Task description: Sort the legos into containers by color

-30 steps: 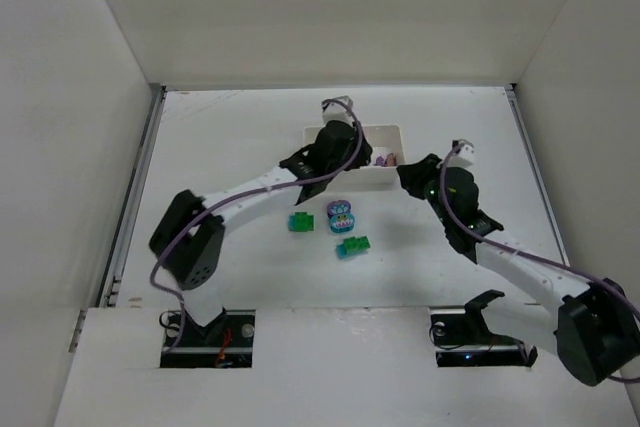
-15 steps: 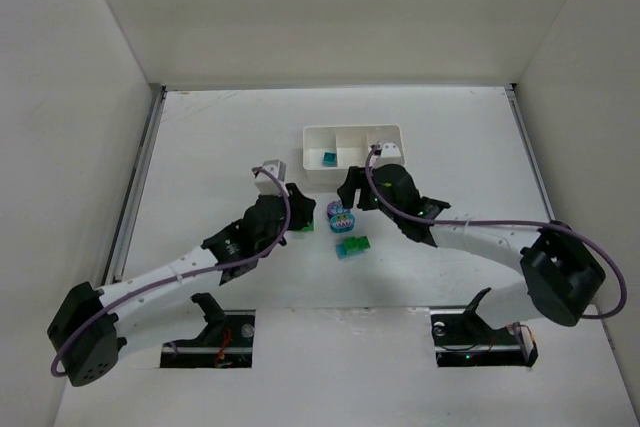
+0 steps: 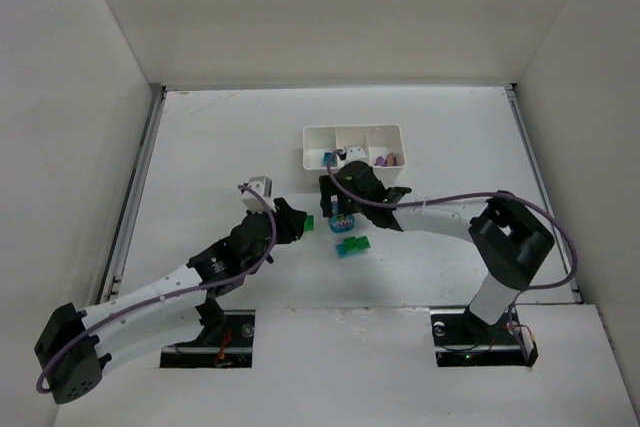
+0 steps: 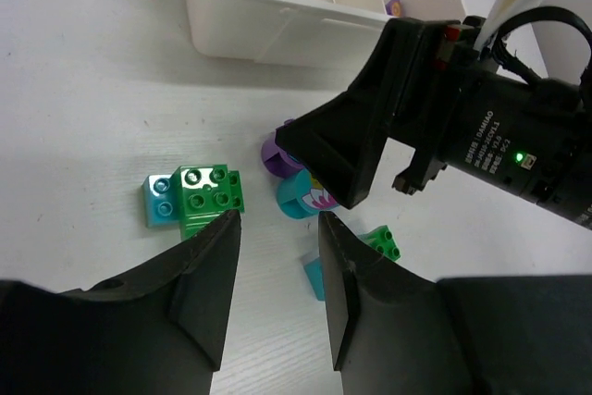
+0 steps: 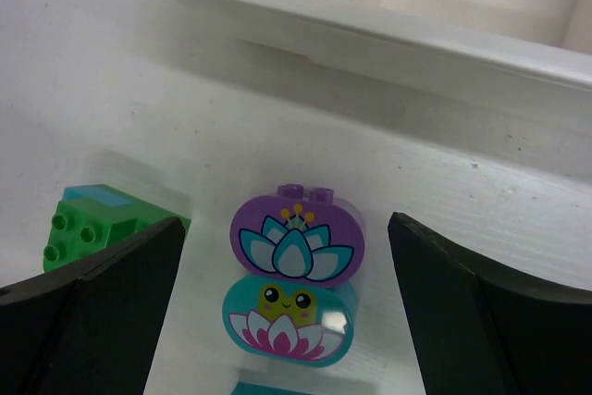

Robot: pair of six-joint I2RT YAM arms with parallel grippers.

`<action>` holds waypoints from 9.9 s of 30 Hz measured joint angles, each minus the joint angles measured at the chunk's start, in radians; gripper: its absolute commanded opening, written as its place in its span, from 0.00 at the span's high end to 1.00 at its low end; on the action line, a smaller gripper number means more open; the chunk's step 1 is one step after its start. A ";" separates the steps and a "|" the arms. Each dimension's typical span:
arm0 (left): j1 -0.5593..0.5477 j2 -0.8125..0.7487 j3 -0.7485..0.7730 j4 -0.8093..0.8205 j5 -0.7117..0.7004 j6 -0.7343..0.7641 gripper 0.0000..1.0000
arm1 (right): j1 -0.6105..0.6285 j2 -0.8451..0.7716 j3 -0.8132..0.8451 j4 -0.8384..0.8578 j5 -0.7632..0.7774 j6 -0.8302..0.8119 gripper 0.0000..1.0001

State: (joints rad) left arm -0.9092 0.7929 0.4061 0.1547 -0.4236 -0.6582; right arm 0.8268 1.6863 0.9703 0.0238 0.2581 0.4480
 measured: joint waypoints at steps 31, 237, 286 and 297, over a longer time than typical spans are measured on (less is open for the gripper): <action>-0.047 0.078 -0.058 0.031 0.011 -0.027 0.57 | 0.018 0.138 0.069 -0.053 0.049 0.018 0.41; 0.082 1.255 1.057 0.216 0.184 0.122 0.80 | -0.414 -0.743 -0.541 0.254 0.023 0.264 0.44; 0.270 0.303 0.108 0.346 0.044 0.161 0.44 | -0.347 -0.464 -0.317 0.284 0.057 0.145 0.49; 0.311 0.197 -0.046 0.344 0.023 0.146 0.44 | -0.347 -0.137 -0.025 0.246 0.091 0.063 0.47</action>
State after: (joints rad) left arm -0.5987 0.9897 0.3599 0.4988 -0.4007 -0.5125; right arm 0.4801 1.5497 0.9451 0.2703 0.3489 0.5110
